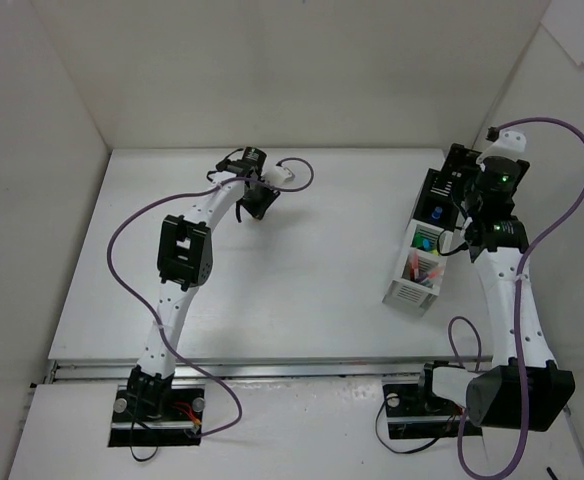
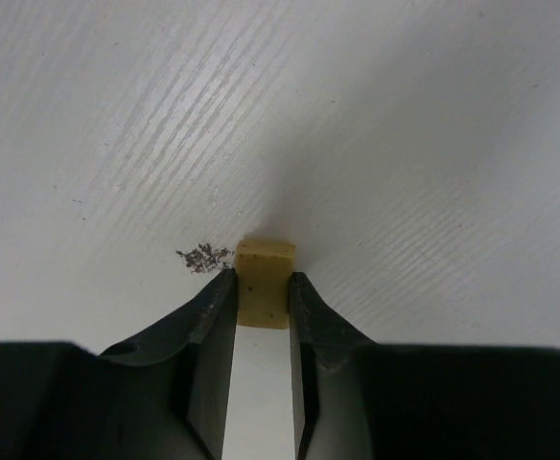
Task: Sort the stationery into containers
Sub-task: Pick up the stationery from the center of the board, then place the stationery in the storage box.
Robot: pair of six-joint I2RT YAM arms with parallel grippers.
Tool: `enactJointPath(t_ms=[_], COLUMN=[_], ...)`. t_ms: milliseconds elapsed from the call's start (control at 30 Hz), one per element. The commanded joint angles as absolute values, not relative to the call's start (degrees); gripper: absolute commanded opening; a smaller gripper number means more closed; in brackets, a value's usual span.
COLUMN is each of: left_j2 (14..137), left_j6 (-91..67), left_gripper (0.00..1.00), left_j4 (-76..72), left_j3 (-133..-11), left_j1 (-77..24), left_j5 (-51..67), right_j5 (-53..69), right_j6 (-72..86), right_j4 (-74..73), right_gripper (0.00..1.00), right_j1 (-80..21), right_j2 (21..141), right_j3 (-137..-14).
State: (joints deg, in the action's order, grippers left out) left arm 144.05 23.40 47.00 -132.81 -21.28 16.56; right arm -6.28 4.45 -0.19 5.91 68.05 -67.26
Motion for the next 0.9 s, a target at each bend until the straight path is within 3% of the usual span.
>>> enactJointPath(t_ms=[0, 233, 567, 867], left_j2=[142.6, 132.1, 97.8, 80.1], left_j6=[22.4, 20.3, 20.5, 17.1], left_gripper=[0.00, 0.00, 0.00, 0.00], left_j4=[49.1, 41.6, 26.1, 15.3], left_j3=[-134.4, -124.5, -97.1, -75.6], left_j1=[-21.0, -21.0, -22.1, -31.9], left_j5=[14.5, 21.3, 41.9, 37.8], right_j5=[-7.0, 5.5, 23.5, 27.0], right_j6=[3.6, 5.5, 20.6, 34.3], right_j4=[4.5, 4.1, 10.7, 18.4], right_gripper=[0.98, 0.98, 0.98, 0.97], right_j1=[5.9, 5.4, -6.5, -17.2], right_j2=[66.1, 65.0, 65.4, 68.1], right_j3=[-67.5, -65.9, -56.9, -54.8])
